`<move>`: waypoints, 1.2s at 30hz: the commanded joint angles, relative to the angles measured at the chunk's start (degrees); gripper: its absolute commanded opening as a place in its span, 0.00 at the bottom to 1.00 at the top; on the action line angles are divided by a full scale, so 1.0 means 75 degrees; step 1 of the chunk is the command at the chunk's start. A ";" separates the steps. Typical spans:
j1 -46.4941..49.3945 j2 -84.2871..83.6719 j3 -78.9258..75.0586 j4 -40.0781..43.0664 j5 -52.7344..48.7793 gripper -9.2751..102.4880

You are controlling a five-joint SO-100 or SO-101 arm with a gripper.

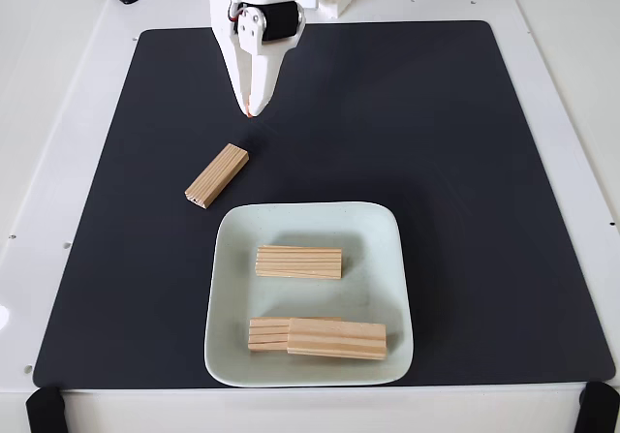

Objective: Pick up the wooden block and place them on the plate.

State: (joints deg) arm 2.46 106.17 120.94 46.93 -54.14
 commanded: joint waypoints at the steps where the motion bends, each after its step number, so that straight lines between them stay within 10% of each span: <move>1: 0.0234 -0.0281 -0.0879 -0.0176 -0.0832 0.08; 20: 0.0949 -0.4418 -0.7160 0.3469 -0.3270 0.14; 36: 0.0914 -0.4605 -0.6762 0.3598 -0.3293 0.35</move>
State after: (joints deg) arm 8.70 70.93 70.05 73.83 -78.49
